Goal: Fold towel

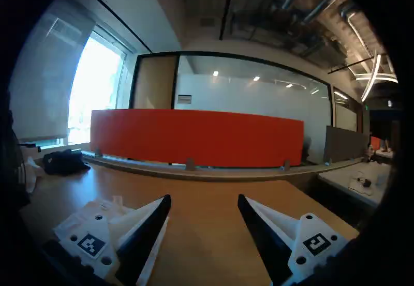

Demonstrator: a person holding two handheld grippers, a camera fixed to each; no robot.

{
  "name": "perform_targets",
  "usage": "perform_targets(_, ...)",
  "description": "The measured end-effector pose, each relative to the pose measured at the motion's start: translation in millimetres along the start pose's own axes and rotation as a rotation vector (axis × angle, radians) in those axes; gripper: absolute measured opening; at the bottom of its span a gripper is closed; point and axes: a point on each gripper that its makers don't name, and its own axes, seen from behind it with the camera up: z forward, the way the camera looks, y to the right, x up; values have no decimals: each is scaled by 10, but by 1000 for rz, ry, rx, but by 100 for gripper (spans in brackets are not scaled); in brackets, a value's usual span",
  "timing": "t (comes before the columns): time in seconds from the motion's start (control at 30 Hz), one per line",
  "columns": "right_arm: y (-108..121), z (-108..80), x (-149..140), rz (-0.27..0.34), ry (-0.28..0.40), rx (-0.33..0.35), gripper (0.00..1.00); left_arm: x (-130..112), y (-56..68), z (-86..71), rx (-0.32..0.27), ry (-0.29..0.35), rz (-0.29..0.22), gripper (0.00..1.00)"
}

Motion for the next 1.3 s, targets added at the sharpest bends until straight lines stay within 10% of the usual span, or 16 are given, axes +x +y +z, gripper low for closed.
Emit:
perform_targets(0.67,-89,-137,1171,0,-10,-13,100,1062,90,-125,-55,-72,15,94)
perform_targets(1.3,-530,-203,945,-103,-214,232,100,806,611,-219,-302,-258,72,94)
